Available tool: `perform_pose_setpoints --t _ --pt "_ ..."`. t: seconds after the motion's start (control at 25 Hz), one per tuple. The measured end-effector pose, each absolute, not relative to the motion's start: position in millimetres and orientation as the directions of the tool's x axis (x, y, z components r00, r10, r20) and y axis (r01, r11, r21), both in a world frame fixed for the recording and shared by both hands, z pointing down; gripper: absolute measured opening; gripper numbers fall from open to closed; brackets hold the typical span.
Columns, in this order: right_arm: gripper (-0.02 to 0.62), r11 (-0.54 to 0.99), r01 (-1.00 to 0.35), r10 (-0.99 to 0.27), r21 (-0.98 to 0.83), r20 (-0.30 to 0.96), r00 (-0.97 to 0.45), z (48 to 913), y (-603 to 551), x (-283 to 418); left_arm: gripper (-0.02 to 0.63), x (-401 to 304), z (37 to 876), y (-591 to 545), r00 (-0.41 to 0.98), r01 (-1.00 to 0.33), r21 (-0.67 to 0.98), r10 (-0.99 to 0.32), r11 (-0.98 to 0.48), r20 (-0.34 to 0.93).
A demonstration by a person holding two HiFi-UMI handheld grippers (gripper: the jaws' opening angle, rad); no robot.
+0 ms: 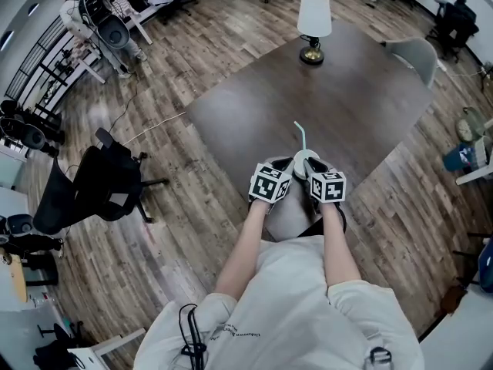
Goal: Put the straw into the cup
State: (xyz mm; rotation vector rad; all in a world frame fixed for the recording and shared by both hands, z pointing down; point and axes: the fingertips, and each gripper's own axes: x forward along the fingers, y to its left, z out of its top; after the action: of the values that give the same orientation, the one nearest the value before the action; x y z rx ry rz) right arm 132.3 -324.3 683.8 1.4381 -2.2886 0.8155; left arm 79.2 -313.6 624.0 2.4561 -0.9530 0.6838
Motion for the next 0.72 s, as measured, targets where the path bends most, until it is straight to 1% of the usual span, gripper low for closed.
perform_pose_setpoints --t 0.72 --pt "0.069 0.28 -0.91 -0.742 -0.306 0.532 -0.407 682 -292 147 0.0 88 634 -282 0.666 -0.679 0.22 -0.462 -0.7 0.585"
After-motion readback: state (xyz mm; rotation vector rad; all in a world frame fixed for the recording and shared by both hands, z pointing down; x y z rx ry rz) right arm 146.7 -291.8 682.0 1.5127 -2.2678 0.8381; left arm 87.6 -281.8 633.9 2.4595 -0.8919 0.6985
